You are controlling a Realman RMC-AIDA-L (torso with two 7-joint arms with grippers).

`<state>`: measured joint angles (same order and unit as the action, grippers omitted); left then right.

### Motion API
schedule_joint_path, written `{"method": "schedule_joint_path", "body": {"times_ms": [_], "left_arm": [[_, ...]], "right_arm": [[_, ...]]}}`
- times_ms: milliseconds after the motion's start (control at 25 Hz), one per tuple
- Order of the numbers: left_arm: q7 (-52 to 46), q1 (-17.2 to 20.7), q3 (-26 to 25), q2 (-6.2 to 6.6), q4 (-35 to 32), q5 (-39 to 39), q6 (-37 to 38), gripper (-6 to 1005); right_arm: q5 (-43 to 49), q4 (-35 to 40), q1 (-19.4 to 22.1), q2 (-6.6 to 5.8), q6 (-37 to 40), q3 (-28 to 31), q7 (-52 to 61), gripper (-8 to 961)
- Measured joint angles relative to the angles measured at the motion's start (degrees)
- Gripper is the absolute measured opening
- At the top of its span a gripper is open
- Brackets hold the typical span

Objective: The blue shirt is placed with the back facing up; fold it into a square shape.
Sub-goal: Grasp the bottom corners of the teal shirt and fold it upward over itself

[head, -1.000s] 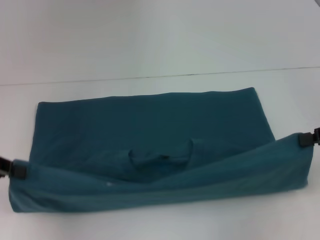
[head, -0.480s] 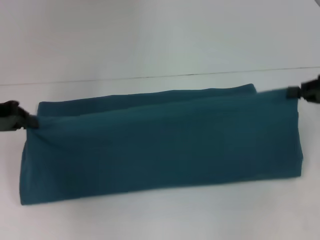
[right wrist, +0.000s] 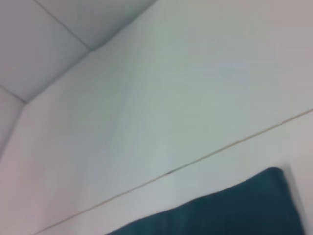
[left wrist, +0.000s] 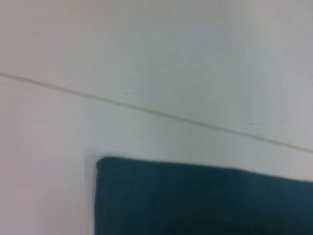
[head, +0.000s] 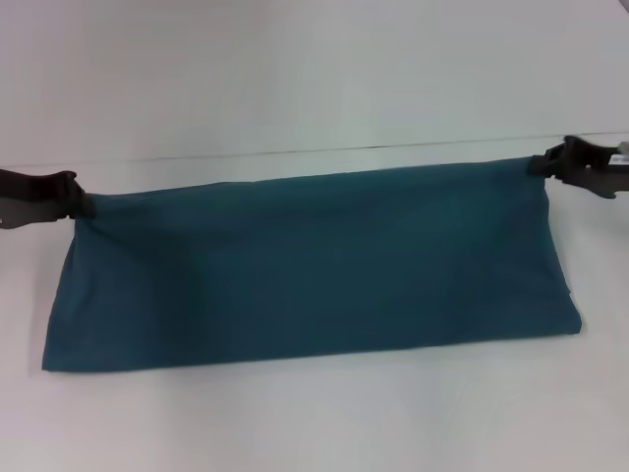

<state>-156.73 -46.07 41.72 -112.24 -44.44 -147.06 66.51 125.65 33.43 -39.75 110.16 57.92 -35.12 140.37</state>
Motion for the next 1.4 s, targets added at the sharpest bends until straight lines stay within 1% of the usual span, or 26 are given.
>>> {"method": "schedule_joint_path", "body": {"times_ms": [120, 280, 400, 520, 600, 720, 760, 840, 880, 1080, 1120, 1240, 1400], "left_arm": [[-0.04, 0.13, 0.00, -0.56, 0.07, 0.13, -2.04, 33], [-0.60, 0.19, -0.89, -0.58, -0.31, 0.82, -1.09, 33], [-0.71, 0.27, -2.04, -0.47, -2.12, 2.37, 2.77, 33], [-1.17, 0.95, -2.48, -0.89, -5.99, 3.90, 4.38, 33], [-1.73, 0.66, -2.30, -0.98, -6.20, 4.03, 3.04, 33], [-1.71, -1.22, -1.53, -0.75, -1.61, 2.90, -0.94, 33], [-1.59, -2.07, -1.10, -0.90, 1.23, 1.48, -4.14, 33], [-1.59, -2.24, -1.02, -1.01, 1.80, 0.97, -5.23, 33], [-1.61, -2.48, -0.94, -1.35, 2.95, 0.06, -7.28, 33], [-1.56, -2.09, -0.84, -2.49, 4.66, -0.96, -12.44, 34], [-1.47, -1.86, -0.84, -2.78, 4.98, -1.01, -13.73, 34], [-1.24, -1.71, -0.85, -3.02, 5.46, -1.00, -14.91, 34], [-0.64, -1.46, -0.85, -3.37, 5.69, -0.66, -15.84, 34]], "right_arm": [[-0.01, -0.69, -0.37, 0.84, -3.21, -0.97, -0.10, 78], [-0.20, -0.45, -0.88, 1.54, -4.83, -1.12, -0.20, 80], [-1.28, 0.99, -1.02, 1.67, -3.24, -0.80, 0.09, 81], [-2.72, 2.39, -1.09, 1.13, -2.01, -0.48, 0.79, 82], [-3.12, 2.48, -1.26, 0.67, -3.11, -0.65, 1.24, 83], [-2.99, 0.87, -2.04, 0.62, -6.96, -1.56, 1.13, 84], [-2.97, 0.27, -2.21, 0.76, -8.11, -1.95, 1.02, 85], [-2.96, -1.06, -2.72, 1.31, -11.76, -3.58, 0.78, 85], [-2.96, -1.57, -2.93, 1.55, -13.47, -4.59, 0.77, 86], [-2.96, -3.20, -4.11, 3.15, -21.69, -8.60, 0.33, 88], [-2.96, -3.61, -4.42, 3.33, -23.17, -9.09, 0.26, 88], [-2.96, -5.31, -5.65, 3.73, -27.29, -10.86, 0.20, 90], [-2.96, -6.02, -6.63, 3.94, -29.32, -12.79, 0.19, 91]]}}
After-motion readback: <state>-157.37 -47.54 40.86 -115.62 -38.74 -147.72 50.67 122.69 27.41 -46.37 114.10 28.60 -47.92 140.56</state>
